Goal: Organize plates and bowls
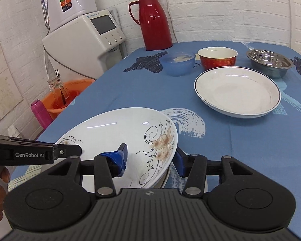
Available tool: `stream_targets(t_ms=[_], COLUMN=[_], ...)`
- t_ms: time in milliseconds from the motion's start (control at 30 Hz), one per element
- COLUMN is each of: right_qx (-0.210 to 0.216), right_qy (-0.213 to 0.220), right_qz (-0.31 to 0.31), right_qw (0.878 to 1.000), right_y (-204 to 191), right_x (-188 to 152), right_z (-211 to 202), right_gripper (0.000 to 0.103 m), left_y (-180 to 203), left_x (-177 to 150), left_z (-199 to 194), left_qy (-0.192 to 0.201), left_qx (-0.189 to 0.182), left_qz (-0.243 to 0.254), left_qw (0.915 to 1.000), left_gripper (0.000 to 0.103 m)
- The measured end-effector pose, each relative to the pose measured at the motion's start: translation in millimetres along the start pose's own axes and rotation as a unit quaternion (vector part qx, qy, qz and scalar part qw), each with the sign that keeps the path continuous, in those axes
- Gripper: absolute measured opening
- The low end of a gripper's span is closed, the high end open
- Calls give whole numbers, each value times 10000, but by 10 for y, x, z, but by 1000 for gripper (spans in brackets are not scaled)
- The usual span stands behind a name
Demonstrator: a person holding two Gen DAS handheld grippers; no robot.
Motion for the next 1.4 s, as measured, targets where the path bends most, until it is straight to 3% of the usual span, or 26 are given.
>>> stream_targets(t_ms=[200,267,300,367,667,833,933,1167,1400], right_qx=[145,199,226,235,253,291,261,276,-44], right_qy=[46,37,30,28,62,120,120,141,4], right_qz=[189,231,250,230,278,326,274,416,821], right_qw=[9997,9995,9994,9995,9993,9990,9992,9987,9966], right_y=[41,39,38,40,79,85,88,197,686], right_x=[-99,-105,-106,-113,-105,-83,-72,-64,-88], right_z=[16,20,23,29,40,3,-14,-125,-344], right_gripper=[35,35,35,35,35,35,35,35,37], left_y=[23,19,16,26,29,-79,-98,-126,185], left_x=[-96,-101,-107,-112,-107,-124,-122,-52,231], left_z=[-19,-29,-37,-58,-159,-133,-216,-396,-327], left_qy=[118,106,77,17,-370,-689,-568,-219,-166], left_qx=[-23,-141,-289,-558,-875,-622,-680,-436,-481], left_qz=[81,33,-24,-111,17,147,178,234,423], left_qw=[9999,9998,9996,9984,9955,9956,9959,9985,9978], left_gripper=[17,22,34,45,57,57,58,58,59])
Point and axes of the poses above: each gripper's, at about its wrist camera, not at the fingertips, and z roughly the way its jaws point, y to its right, x to its top, the point moved 10 cm from there along z, roughly the way its jaws point, and after that the axes turned 10 degrees about -y, right-handed, at the moved point
